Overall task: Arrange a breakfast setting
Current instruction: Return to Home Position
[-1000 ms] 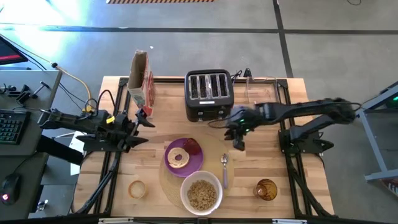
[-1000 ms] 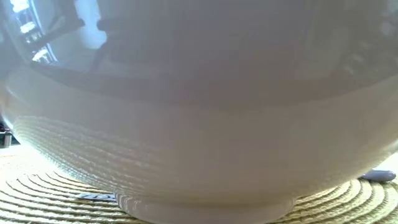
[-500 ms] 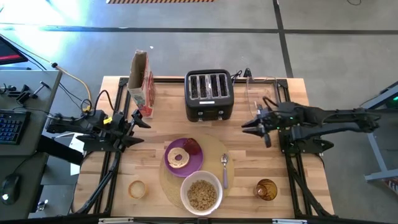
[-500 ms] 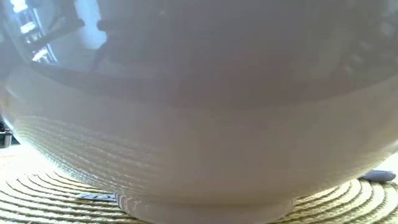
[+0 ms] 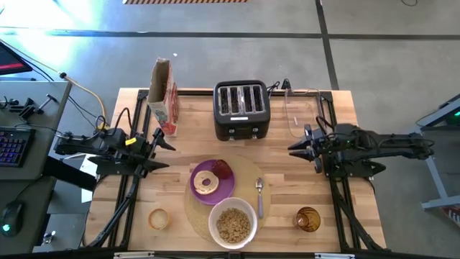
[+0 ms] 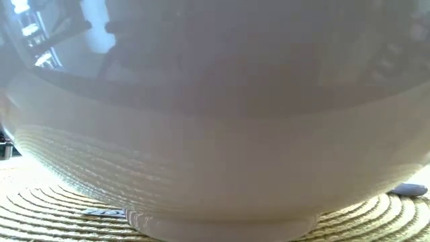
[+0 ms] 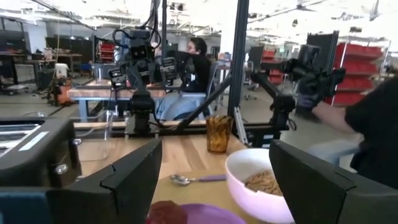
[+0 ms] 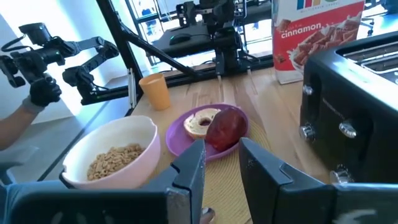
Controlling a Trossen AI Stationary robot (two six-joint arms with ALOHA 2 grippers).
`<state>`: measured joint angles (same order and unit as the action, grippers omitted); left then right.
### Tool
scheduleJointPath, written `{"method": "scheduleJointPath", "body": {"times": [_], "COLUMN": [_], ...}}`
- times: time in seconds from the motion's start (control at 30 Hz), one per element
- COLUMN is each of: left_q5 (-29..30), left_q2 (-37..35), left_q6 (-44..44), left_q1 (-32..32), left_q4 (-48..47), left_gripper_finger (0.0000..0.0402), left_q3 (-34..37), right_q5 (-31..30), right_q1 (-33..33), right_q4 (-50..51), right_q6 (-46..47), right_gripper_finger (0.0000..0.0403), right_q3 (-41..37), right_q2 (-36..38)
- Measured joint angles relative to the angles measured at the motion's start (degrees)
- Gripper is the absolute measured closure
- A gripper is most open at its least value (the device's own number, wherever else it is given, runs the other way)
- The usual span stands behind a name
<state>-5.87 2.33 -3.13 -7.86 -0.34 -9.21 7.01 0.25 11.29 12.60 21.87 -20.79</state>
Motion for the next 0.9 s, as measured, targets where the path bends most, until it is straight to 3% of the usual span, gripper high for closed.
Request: {"method": "scheduleJointPath", "body": {"times": [0.2,0.37,0.63,0.9], "left_q5": [0.0,-2.8,-1.2,-0.9], "left_q2": [0.0,-0.4,-1.0,-1.0], "left_q6": [0.8,1.3,1.3,0.9], "left_q1": [0.0,0.0,0.1,0.1], "left_q4": [-2.3,7.3,5.2,2.0], "left_gripper_finger": [0.0115,0.0115,0.0115,0.0115], "left_q3": [0.5,8.2,8.5,8.5], "right_q5": [0.0,1.2,2.9,2.9], "right_q1": [0.1,0.8,2.3,2.6], "right_q4": [-0.3,-1.3,-6.2,-16.7], "right_q6": [0.6,-0.1,-0.9,-0.6], "right_gripper_finger": [0.0322,0.0322,0.0322,0.0322], "right_q3": [-1.7,-3.3,-7.3,-16.5], "right_q2": [1.0,1.0,1.1,1.1]}}
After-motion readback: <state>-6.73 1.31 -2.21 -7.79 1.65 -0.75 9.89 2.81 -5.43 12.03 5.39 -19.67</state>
